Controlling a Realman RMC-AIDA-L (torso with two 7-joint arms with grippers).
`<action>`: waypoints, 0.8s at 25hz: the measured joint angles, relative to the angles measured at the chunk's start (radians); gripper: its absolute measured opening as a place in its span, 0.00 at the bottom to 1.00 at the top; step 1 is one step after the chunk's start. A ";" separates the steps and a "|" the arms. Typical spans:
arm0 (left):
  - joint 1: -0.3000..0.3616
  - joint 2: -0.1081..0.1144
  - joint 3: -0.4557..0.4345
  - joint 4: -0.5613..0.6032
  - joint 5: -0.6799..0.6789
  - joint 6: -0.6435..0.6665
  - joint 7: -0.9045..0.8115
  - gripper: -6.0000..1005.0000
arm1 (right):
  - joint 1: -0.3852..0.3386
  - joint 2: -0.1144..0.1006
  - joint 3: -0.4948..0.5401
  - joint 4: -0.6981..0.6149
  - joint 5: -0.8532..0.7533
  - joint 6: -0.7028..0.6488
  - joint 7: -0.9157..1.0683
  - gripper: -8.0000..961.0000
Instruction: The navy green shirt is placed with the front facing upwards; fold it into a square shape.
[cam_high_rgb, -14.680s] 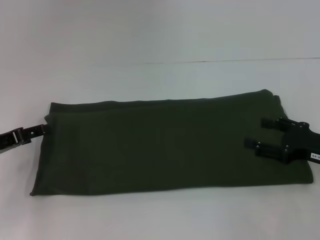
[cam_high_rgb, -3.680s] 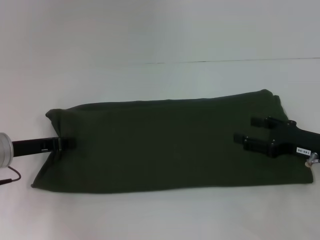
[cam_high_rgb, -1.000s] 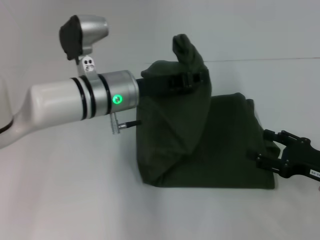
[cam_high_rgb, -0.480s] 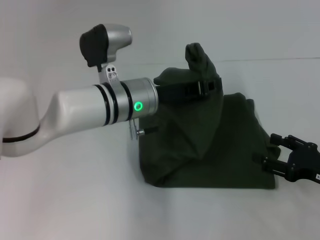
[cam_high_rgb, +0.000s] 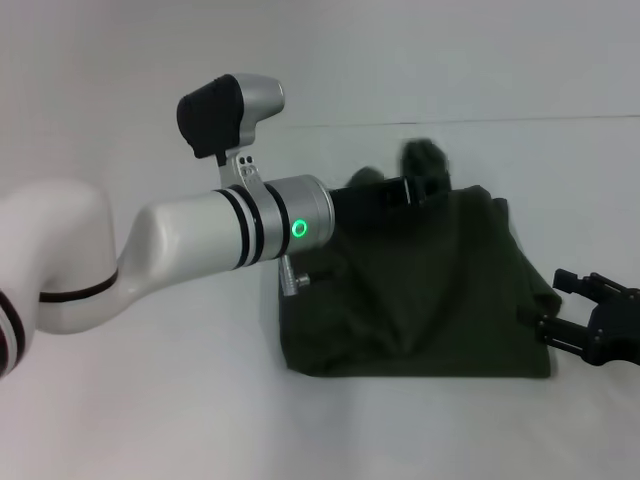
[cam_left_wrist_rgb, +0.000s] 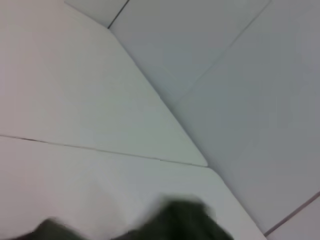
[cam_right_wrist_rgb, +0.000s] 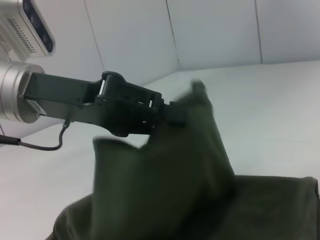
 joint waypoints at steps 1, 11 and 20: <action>-0.002 0.000 0.011 0.000 -0.015 -0.006 0.000 0.19 | -0.001 -0.001 0.000 0.000 0.000 0.000 0.000 0.89; -0.015 0.000 0.043 0.003 -0.131 -0.014 0.023 0.50 | -0.052 -0.042 0.086 -0.023 0.003 -0.082 0.025 0.89; 0.014 0.009 -0.002 0.005 -0.129 0.060 0.097 0.85 | -0.047 -0.018 0.122 -0.086 0.000 -0.175 0.018 0.89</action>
